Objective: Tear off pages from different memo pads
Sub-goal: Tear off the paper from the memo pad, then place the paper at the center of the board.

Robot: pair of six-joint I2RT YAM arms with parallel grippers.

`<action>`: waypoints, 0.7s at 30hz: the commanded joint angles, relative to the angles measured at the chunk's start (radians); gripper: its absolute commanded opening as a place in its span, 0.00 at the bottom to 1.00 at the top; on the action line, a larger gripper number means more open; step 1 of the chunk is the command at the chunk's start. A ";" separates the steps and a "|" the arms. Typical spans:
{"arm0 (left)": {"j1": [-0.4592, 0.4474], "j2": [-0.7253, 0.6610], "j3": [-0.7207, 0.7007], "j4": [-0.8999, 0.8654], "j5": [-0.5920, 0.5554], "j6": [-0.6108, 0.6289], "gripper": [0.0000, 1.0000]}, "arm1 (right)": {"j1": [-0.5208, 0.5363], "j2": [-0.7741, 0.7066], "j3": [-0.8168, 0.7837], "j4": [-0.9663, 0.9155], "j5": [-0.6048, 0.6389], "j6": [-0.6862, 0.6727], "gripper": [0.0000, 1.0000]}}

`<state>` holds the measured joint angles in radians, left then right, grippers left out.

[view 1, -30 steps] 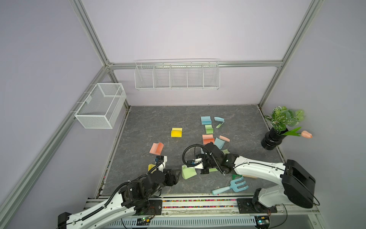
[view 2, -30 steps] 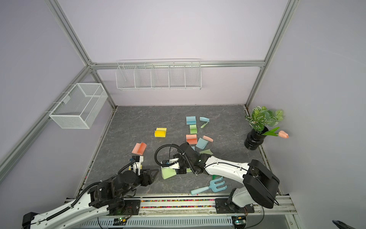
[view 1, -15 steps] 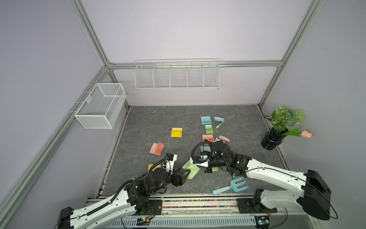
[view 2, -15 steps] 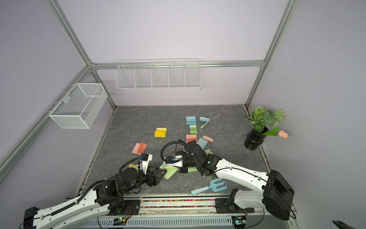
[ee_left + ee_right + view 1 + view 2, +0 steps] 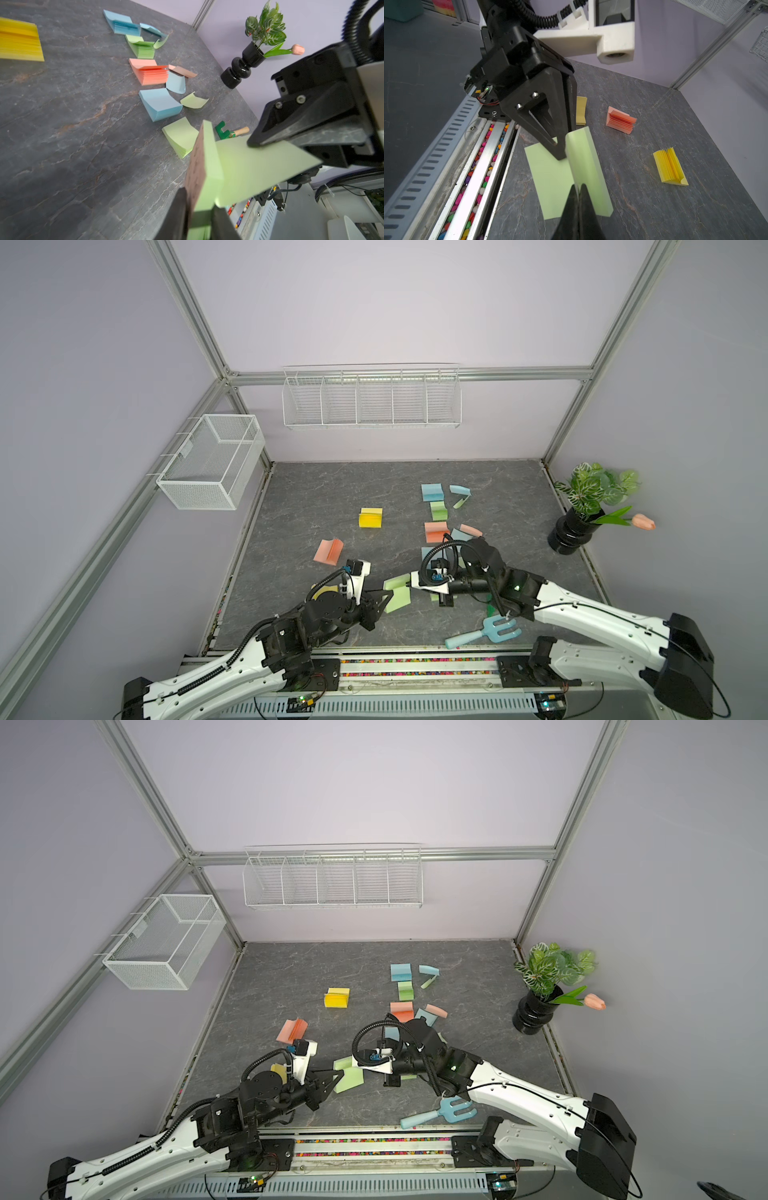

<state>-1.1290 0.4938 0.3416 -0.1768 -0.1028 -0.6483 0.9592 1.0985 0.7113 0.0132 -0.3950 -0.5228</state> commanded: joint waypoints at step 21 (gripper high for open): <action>0.004 0.007 0.170 -0.358 -0.422 -0.025 0.00 | -0.145 0.063 0.014 0.224 0.194 -0.022 0.07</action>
<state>-1.1324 0.5274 0.4625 -0.4320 -0.3962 -0.6785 0.8654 1.0851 0.6880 0.1909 -0.1535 -0.5312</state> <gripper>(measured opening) 0.088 0.067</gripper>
